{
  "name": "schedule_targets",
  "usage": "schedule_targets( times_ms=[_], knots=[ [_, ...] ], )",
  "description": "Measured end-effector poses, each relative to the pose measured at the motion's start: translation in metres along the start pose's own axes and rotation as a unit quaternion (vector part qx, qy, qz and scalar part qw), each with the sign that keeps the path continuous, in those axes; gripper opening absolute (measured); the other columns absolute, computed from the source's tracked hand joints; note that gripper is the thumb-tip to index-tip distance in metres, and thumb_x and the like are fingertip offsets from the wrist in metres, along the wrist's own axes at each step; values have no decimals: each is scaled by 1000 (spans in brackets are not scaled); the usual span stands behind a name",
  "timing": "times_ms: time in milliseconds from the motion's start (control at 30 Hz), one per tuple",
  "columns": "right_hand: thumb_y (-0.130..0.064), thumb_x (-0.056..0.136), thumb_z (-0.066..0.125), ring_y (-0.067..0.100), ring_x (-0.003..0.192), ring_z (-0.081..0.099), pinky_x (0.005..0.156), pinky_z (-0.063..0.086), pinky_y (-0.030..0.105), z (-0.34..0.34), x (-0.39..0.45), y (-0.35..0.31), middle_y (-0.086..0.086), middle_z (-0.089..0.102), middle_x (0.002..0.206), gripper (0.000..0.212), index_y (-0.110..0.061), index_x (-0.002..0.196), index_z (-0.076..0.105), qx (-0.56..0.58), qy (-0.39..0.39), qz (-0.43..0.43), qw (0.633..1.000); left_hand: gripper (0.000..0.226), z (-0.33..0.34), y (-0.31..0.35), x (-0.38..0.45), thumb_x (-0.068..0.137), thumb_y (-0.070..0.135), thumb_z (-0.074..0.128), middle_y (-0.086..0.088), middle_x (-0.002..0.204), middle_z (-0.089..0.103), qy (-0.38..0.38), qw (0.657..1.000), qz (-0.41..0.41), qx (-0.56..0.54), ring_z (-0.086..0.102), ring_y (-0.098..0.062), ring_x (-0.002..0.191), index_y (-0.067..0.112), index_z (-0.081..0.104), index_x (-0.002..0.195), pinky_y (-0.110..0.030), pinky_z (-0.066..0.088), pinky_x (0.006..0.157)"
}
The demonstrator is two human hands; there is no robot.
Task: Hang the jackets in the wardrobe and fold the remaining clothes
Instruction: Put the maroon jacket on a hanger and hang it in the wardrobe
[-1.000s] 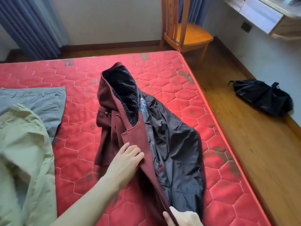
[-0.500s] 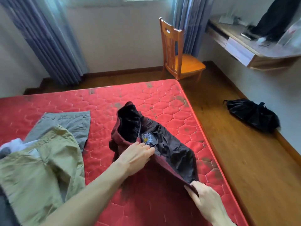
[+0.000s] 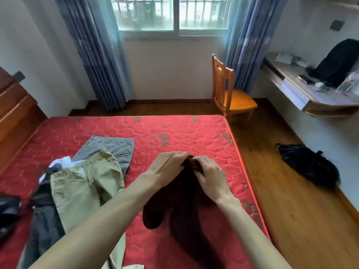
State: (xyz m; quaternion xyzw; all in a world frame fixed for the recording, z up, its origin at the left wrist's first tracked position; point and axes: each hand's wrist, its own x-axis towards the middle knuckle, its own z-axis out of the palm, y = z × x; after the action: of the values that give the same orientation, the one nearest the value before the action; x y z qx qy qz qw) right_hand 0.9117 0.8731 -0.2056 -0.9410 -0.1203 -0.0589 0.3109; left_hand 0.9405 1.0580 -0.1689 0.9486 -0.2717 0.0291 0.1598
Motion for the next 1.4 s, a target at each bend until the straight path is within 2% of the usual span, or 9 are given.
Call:
schedule_targets(
  times_ms=[300, 400, 533, 667, 933, 1033, 1167, 1267, 1400],
  knots=[
    [2, 89, 67, 19, 113, 63, 99, 50, 29, -83, 24, -74, 1, 69, 119, 37, -14, 121, 67, 31, 102, -87, 991, 12, -29, -28, -44, 94, 25, 66, 5, 83, 61, 128, 966, -109, -196, 59, -17, 75, 15, 63, 90, -40, 50, 71],
    [-1, 94, 65, 14, 112, 64, 100, 52, 28, -123, 39, -81, -3, 70, 117, 32, -16, 122, 66, 66, 142, -90, 983, 10, -36, -33, -40, 100, 20, 62, 5, 90, 71, 140, 937, -139, -289, 68, -12, 84, 16, 72, 100, -41, 55, 80],
    [-11, 100, 62, 7, 106, 63, 93, 47, 12, -160, 64, -75, -7, 69, 112, 23, -19, 122, 66, 61, 171, -82, 980, 17, -72, -15, -16, 105, 28, 58, 9, 85, 72, 186, 930, -105, -300, 67, -3, 77, 19, 70, 98, -37, 55, 72],
    [-21, 102, 62, 11, 105, 65, 94, 56, 33, -165, 83, -53, -8, 70, 113, 20, -25, 121, 67, 41, 170, -54, 983, 26, -105, -12, -3, 103, 44, 53, 11, 82, 70, 221, 948, -92, -211, 68, -10, 77, 23, 66, 96, -40, 54, 71],
    [-26, 100, 64, 22, 122, 59, 105, 52, 46, -123, 80, -29, 3, 60, 131, 35, -22, 134, 59, 53, 77, 65, 993, 37, -122, 29, 26, 93, 23, 64, 7, 52, 46, 224, 936, -156, -220, 38, -12, 51, 13, 48, 62, -32, 35, 54],
    [-35, 95, 69, 9, 97, 60, 86, 57, 35, -104, 46, -51, -5, 60, 111, 26, -23, 116, 61, 83, 162, 27, 983, 45, -128, 41, 35, 92, 22, 63, 6, 49, 40, 262, 905, -230, -244, 37, -12, 48, 14, 40, 54, -24, 26, 51],
    [-64, 85, 70, 6, 77, 61, 63, 50, 19, -85, -1, -107, -16, 60, 91, 44, -28, 107, 57, 121, 136, -39, 983, 50, -142, 51, 45, 92, 25, 62, 3, 49, 40, 280, 871, -287, -283, 38, -17, 50, 13, 37, 52, -35, 29, 56],
    [-75, 81, 63, 7, 92, 64, 73, 57, 28, -60, -7, -129, -11, 62, 107, 69, -25, 126, 49, 27, 143, -32, 989, 38, -153, 58, 49, 91, 24, 65, 2, 57, 46, 303, 859, -291, -293, 42, -17, 55, 13, 41, 63, -35, 32, 56],
    [-39, 101, 58, 21, 88, 75, 77, 61, 45, -48, 4, -121, -3, 74, 97, 27, -30, 124, 46, 132, 107, 21, 985, 25, -160, 52, 40, 94, 17, 58, -3, 79, 59, 288, 851, -268, -349, 58, -20, 70, 18, 45, 116, -34, 48, 66]
  ],
)
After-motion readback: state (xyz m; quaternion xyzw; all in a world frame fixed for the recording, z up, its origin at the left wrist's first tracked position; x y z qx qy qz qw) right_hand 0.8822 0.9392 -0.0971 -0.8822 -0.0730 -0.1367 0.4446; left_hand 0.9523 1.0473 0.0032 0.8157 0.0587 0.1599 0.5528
